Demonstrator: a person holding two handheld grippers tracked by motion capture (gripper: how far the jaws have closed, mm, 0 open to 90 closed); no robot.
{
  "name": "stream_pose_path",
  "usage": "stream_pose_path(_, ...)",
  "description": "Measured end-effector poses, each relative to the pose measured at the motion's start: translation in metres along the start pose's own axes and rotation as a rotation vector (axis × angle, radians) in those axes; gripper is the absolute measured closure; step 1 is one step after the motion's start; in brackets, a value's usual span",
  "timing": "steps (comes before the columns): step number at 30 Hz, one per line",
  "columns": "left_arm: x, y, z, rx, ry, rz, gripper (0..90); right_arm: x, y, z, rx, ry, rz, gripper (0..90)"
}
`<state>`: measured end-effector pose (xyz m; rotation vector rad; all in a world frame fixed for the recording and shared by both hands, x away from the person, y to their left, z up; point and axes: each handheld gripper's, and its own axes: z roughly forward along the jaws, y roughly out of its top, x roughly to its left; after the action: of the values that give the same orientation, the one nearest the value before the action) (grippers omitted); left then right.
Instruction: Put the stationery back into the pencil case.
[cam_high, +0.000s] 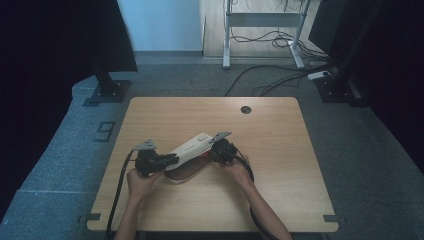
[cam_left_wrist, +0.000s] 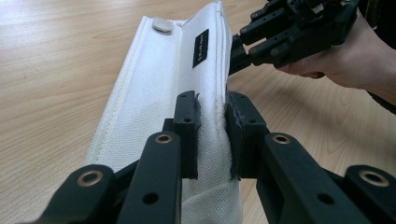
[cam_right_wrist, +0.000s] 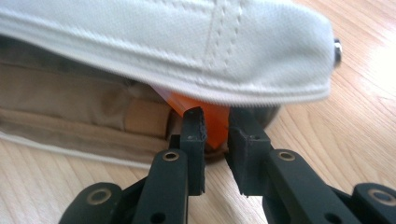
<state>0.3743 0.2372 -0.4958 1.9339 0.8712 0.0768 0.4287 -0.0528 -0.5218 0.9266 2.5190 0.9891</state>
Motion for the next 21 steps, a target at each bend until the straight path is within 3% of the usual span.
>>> stream_pose_path(9, -0.001, -0.002, 0.002, 0.012, -0.006, 0.009, 73.8, 0.0, -0.003, 0.002, 0.004, 0.002, -0.009, 67.3)
stream_pose_path(21, -0.007, -0.006, 0.014, 0.078, -0.017, 0.055, 65.2, -0.013, -0.014, -0.017, -0.004, -0.015, 0.009, 58.1)
